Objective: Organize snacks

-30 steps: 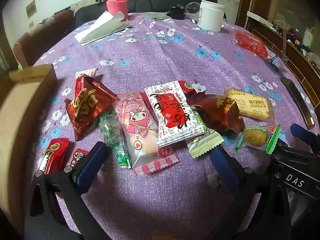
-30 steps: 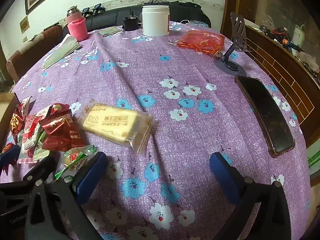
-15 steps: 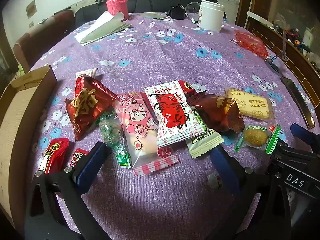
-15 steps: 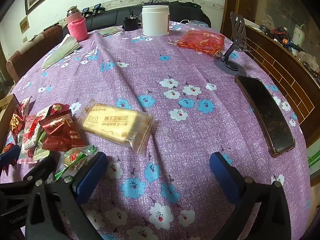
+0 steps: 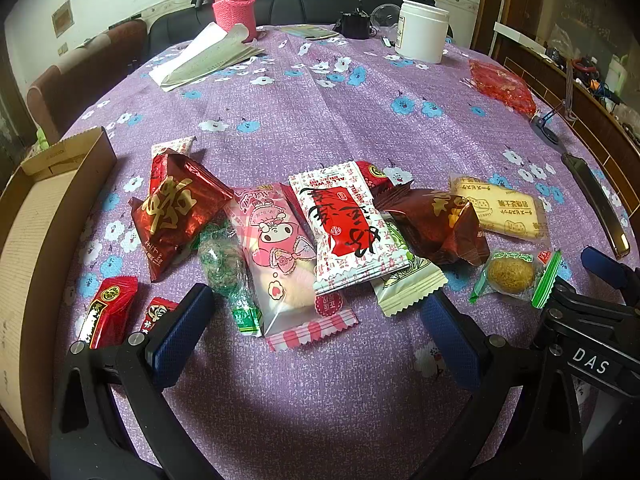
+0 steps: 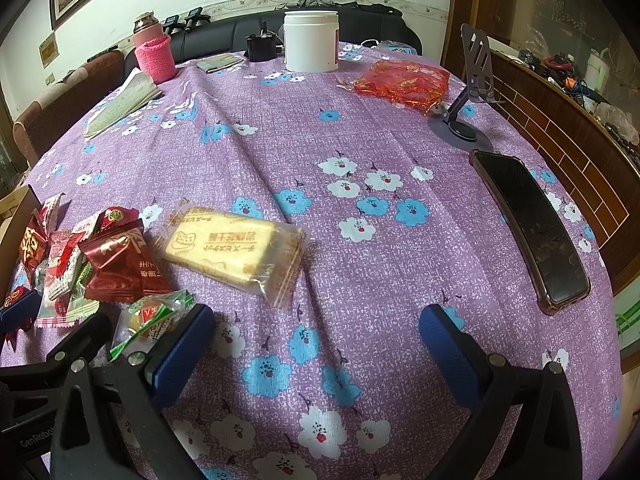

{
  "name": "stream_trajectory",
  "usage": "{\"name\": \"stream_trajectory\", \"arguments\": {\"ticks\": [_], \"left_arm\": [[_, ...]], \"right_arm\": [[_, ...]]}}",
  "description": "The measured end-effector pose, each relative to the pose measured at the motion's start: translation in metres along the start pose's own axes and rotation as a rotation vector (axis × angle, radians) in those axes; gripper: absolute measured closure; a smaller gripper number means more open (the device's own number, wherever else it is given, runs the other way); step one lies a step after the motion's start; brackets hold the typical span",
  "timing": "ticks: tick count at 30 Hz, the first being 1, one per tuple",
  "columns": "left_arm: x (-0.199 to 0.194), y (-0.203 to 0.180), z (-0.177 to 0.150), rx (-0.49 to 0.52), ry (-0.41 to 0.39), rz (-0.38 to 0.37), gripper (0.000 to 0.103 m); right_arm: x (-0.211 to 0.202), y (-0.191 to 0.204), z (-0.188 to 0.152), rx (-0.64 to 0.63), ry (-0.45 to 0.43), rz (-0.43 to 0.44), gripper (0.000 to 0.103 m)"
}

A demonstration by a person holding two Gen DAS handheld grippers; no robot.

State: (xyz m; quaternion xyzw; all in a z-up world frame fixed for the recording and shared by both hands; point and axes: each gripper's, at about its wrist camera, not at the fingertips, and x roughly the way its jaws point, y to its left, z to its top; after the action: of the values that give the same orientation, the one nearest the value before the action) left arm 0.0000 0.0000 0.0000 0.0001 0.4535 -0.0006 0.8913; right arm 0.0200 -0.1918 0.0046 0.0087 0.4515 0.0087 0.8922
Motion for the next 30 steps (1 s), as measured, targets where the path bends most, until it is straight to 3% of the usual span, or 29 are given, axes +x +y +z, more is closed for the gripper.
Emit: {"name": "stream_trajectory", "arguments": {"ticks": [11,19,23,27,30], "left_arm": [[0.0,0.0,0.0,0.0,0.002,-0.001,0.0],[-0.006,-0.002,-0.007,0.066,0.048,-0.047,0.0],[-0.016,0.002,-0.015,0.1,0.063,-0.12,0.0],[-0.036,0.024,-0.023,0.015,0.062,-0.245,0.001],[-0.068,0.058,-0.034,-0.087,-0.054,-0.342,0.001]], "right_arm": [[0.0,0.0,0.0,0.0,0.0,0.0,0.0],[0.0,0.0,0.0,0.0,0.0,0.001,0.0],[0.0,0.0,0.0,0.002,0.0,0.003,0.0],[-0.001,-0.001,0.001,-0.004,0.003,0.01,0.0],[0.003,-0.002,0.005,-0.012,0.035,0.022,0.0]]}}
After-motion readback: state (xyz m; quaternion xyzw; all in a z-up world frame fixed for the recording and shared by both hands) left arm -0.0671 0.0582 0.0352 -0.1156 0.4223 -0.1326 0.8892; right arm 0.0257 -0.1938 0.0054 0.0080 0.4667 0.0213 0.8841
